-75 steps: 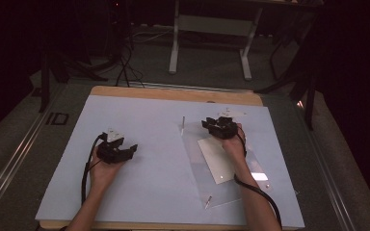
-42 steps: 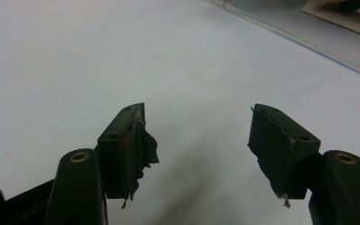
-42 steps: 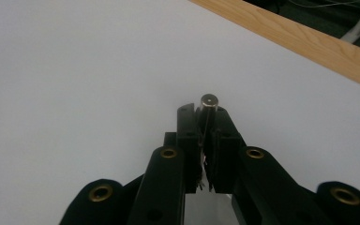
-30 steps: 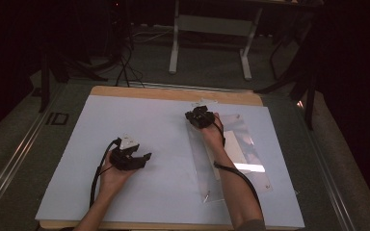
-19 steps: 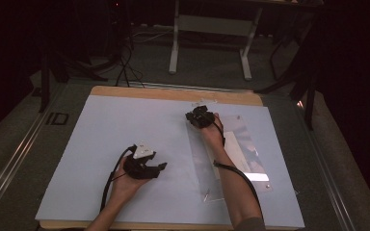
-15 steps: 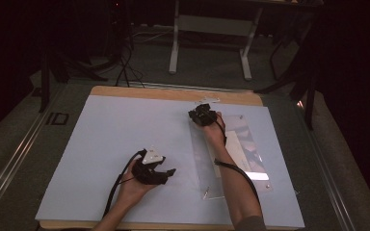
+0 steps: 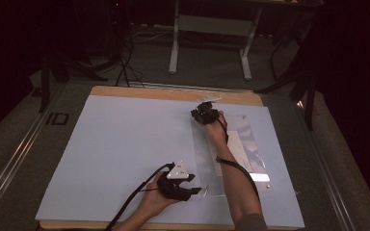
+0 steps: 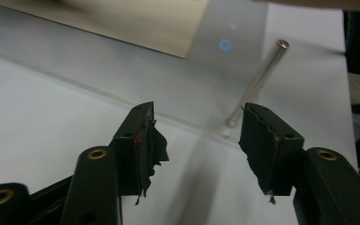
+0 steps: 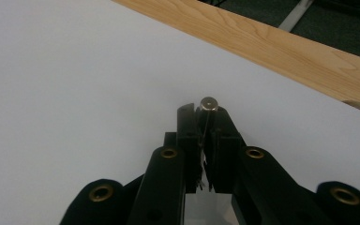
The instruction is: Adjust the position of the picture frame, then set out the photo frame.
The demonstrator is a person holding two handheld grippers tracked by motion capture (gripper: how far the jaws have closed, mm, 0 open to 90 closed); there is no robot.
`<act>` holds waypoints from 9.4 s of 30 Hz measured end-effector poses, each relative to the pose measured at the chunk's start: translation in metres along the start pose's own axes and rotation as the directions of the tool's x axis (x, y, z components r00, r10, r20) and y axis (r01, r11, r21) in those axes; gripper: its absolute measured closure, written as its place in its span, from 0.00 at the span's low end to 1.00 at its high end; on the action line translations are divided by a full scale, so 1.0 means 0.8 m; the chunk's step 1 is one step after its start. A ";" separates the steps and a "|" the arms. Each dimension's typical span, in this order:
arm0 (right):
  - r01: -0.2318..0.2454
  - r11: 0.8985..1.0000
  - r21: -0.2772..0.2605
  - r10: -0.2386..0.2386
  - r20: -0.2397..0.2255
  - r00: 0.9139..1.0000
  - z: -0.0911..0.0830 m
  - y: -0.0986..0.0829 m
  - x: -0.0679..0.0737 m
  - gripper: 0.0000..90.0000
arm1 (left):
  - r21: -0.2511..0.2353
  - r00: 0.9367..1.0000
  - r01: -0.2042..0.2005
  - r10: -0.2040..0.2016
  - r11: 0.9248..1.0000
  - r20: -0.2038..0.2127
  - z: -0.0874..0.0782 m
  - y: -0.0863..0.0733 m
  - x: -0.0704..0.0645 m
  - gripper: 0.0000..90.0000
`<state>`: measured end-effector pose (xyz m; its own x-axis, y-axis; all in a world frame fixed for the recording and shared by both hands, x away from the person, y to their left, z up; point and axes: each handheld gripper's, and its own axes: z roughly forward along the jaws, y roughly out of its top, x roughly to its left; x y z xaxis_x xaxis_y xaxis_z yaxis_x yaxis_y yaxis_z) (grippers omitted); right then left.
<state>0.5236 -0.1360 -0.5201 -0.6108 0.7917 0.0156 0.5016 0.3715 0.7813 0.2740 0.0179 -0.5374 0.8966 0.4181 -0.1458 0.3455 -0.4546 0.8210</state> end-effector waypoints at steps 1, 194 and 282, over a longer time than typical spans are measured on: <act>0.000 1.000 0.000 0.000 0.000 1.000 0.000 0.000 0.000 0.95 | 0.000 1.000 0.000 0.000 1.000 0.000 0.000 0.000 0.000 0.53; -0.086 0.994 -0.069 0.088 0.035 0.995 -0.133 -0.104 -0.034 0.67 | -0.226 0.801 0.366 -0.429 0.903 -0.418 -0.141 -0.039 0.256 0.55; -0.327 0.944 -0.053 0.326 -0.030 0.945 -0.102 -0.066 -0.057 0.95 | -0.320 0.720 0.544 -0.627 0.776 -0.297 -0.125 -0.021 0.306 0.93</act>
<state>0.4746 -0.2316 -0.5111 -0.4324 0.8545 0.2879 0.6406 0.0664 0.7650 0.4604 0.2065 -0.5320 0.3466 0.8195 -0.4563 0.6676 0.1263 0.7338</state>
